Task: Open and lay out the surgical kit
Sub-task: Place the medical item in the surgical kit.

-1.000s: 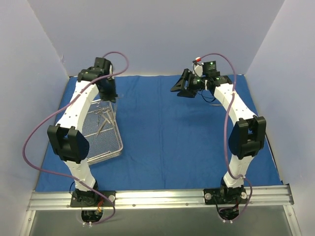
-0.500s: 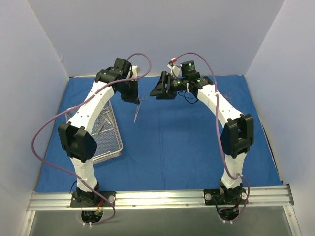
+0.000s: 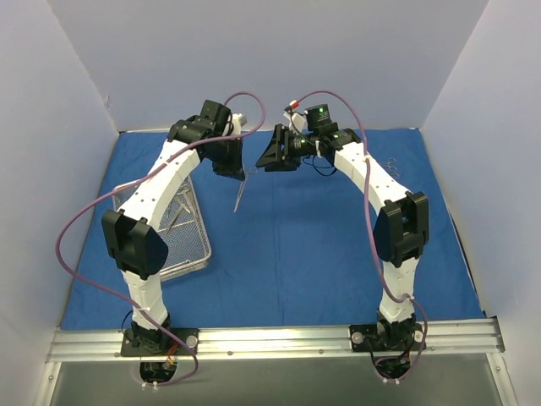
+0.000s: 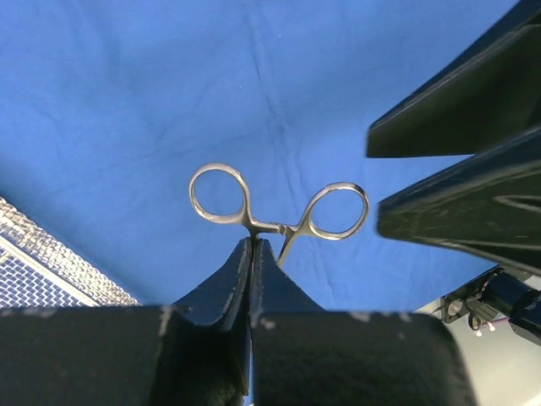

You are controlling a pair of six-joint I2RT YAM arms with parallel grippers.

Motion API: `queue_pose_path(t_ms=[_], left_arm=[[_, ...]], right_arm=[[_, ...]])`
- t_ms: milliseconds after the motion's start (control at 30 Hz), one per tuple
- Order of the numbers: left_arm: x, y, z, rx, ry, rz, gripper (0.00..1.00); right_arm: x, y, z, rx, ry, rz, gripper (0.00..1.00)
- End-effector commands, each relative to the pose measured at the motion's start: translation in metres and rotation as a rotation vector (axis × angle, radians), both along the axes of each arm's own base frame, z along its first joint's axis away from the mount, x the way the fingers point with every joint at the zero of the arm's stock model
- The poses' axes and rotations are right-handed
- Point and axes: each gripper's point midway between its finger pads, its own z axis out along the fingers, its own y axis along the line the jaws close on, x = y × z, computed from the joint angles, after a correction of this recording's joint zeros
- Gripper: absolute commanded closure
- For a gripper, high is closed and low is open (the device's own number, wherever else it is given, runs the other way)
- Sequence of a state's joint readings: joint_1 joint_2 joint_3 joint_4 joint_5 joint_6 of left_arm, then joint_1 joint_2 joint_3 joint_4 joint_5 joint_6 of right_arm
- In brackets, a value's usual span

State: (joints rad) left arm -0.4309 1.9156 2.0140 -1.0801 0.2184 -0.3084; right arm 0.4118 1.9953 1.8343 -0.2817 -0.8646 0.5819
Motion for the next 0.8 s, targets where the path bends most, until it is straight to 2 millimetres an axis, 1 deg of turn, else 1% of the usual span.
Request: queue_pose_path(t_ms=[0,67,200,300,400,467,500,533,633,667,700,733,767], left_arm=[[0.007,-0.016,0.025,-0.055,-0.082,-0.033,0.98],[0.006,-0.017,0.024,-0.053,-0.079,-0.036,0.98],[0.006,-0.020,0.028,-0.056,-0.087,-0.040,0.98],[0.005,-0.022,0.028,-0.056,-0.088,-0.045,0.98],[0.004,-0.024,0.028,-0.055,-0.088,-0.049,0.98],[0.004,-0.025,0.028,-0.055,-0.089,-0.050,0.98],[0.005,-0.025,0.027,-0.054,-0.089,-0.049,0.98],[0.005,-0.025,0.028,-0.053,-0.089,-0.050,0.98],[0.007,-0.023,0.025,-0.040,-0.083,-0.031,0.97],[0.010,-0.022,0.026,-0.043,-0.081,-0.020,0.80],[0.012,-0.021,0.026,-0.046,-0.083,-0.015,0.71],[0.014,-0.019,0.025,-0.048,-0.081,-0.005,0.64],[0.018,-0.013,0.027,-0.046,-0.087,0.012,0.61]], right_arm=[[-0.004,0.006,0.013,0.020,-0.028,0.038,0.56],[-0.006,0.008,0.015,0.025,-0.028,0.045,0.57],[-0.009,0.009,0.011,0.024,-0.013,0.056,0.59],[-0.012,0.011,0.011,0.029,-0.009,0.066,0.64],[-0.014,0.015,0.011,0.048,-0.002,0.088,0.78],[-0.015,0.017,0.012,0.061,0.005,0.095,0.82],[-0.016,0.018,0.012,0.075,0.004,0.104,0.93],[-0.016,0.018,0.014,0.087,0.005,0.109,0.99],[-0.016,0.020,0.018,0.119,0.001,0.111,1.00],[-0.015,0.019,0.020,0.133,0.015,0.095,1.00],[-0.011,0.016,0.021,0.147,-0.001,0.074,1.00],[-0.003,0.008,0.025,0.171,-0.009,0.043,1.00],[0.001,0.005,0.032,0.220,0.035,-0.001,1.00]])
